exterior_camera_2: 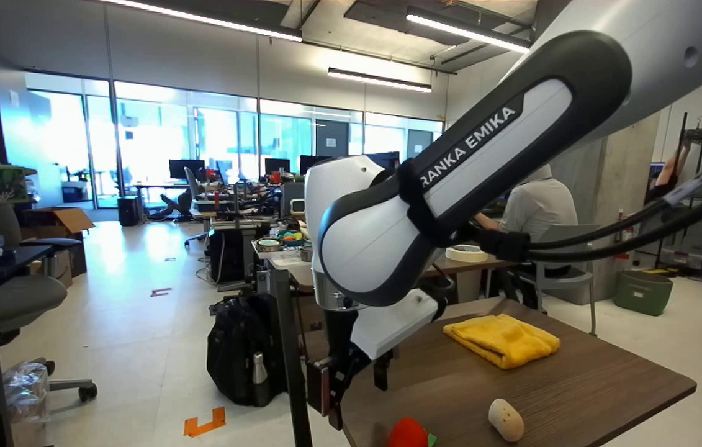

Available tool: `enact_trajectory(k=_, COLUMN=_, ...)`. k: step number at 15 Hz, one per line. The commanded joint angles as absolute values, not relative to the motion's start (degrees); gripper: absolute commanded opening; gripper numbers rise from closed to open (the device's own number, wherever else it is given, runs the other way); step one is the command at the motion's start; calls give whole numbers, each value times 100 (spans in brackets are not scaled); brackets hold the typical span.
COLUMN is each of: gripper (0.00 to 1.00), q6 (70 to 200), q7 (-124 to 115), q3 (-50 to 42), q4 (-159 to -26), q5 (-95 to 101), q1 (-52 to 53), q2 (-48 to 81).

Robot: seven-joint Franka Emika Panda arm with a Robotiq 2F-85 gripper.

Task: Use the towel to wipe the table

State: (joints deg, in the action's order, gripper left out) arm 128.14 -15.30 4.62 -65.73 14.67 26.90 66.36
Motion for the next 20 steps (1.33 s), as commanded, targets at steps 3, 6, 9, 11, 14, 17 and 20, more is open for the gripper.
enact_trajectory(k=3, gripper=100, q6=12890, q7=-1181, q3=456, q4=-7948, q5=1715, q1=2657, q2=5636)
enact_trajectory(k=6, gripper=100, q6=12845, q7=-648, q3=553, q4=-8581, q5=1703, q1=2524, q2=5171)
enact_trajectory(k=9, gripper=100, q6=13051, q7=-23, q3=682, q4=-8880, q5=1564, q1=2317, q2=5072)
enact_trajectory(k=11, gripper=100, q6=12915, q7=436, q3=850, q4=-8910, q5=1416, q1=2102, q2=5147)
enact_trajectory(k=14, gripper=100, q6=13144, q7=938, q3=1071, q4=-8928, q5=1246, q1=1829, q2=5418)
enact_trajectory(k=17, gripper=75, q6=13698, q7=1216, q3=1279, q4=-9082, q5=1054, q1=1614, q2=5554)
enact_trajectory(k=20, gripper=58, q6=14102, q7=1489, q3=1437, q4=-9216, q5=911, q1=1470, q2=5645)
